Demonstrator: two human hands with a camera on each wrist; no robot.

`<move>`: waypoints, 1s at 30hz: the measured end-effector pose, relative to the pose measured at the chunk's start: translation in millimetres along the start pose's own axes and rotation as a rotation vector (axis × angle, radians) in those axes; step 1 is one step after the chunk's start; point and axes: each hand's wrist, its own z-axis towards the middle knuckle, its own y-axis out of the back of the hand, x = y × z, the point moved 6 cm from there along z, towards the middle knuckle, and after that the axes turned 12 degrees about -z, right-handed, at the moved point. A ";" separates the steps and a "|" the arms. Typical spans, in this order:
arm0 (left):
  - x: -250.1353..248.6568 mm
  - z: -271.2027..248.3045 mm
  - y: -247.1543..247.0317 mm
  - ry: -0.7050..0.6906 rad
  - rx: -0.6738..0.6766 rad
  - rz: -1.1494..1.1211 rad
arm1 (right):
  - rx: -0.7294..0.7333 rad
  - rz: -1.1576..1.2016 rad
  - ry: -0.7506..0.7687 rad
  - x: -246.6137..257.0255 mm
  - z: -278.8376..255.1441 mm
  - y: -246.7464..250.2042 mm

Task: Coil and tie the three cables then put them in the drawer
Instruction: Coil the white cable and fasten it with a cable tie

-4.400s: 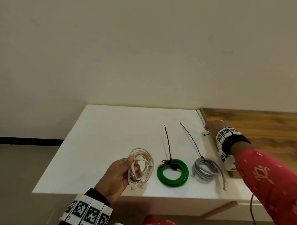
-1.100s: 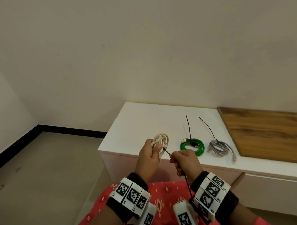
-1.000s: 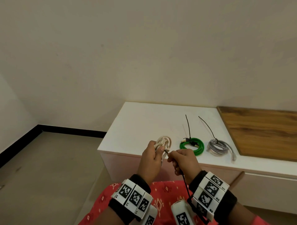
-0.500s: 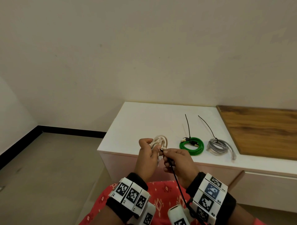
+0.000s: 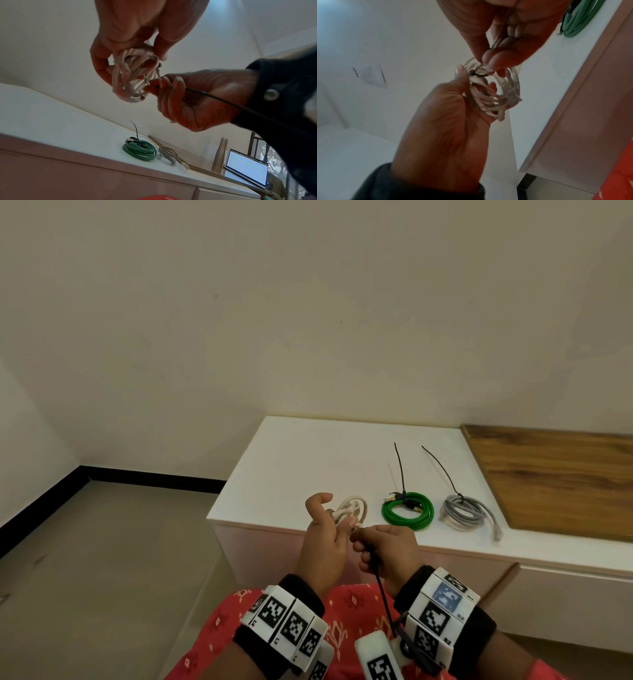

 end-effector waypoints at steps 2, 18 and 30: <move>1.4 -1.1 -1.5 0.005 -0.001 0.001 | -0.001 0.013 -0.002 -1.6 0.8 0.9; -6.6 0.7 0.4 -0.001 -0.018 0.025 | 0.046 0.184 -0.007 -3.2 -1.5 -13.4; -2.8 -9.8 -5.5 -0.046 -0.022 -0.012 | -0.075 0.069 0.011 -11.7 0.0 -3.7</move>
